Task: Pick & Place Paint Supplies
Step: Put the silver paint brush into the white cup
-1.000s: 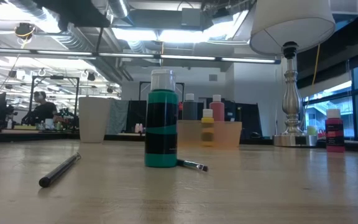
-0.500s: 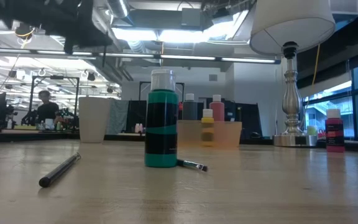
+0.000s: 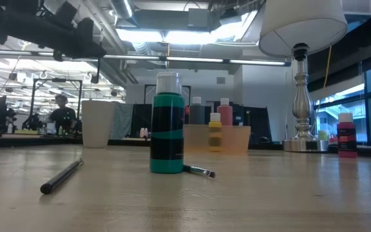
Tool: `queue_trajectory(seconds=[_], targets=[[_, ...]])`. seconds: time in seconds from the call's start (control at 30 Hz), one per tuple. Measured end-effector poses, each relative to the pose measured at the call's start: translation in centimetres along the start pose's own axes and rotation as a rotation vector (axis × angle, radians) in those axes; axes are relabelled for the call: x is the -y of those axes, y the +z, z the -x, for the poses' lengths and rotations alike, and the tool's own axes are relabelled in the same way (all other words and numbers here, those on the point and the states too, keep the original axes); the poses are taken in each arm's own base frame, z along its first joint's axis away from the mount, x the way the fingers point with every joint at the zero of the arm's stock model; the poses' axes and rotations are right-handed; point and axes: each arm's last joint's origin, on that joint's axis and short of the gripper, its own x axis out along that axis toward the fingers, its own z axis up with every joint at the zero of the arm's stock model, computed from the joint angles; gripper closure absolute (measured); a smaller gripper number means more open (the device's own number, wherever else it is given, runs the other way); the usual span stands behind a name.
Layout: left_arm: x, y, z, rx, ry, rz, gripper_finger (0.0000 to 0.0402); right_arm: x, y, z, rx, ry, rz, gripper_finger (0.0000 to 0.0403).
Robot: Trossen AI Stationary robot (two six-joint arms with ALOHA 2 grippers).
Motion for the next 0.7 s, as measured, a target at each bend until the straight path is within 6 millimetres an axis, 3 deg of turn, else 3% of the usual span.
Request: queue_trajectory(seconds=[0.37, 0.7], targets=[[-1.1, -1.6, -2.2, -0.112, 0.064, 0.036, 0.0387, 0.0, 0.2, 0.0, 0.015, -0.001, -0.009, 0.0204], [-1.9, -4.0, -1.9, -0.064, 0.117, 0.077, 0.0387, -0.2, 0.2, 0.0, 0.016, 0.019, -0.015, 0.0204]])
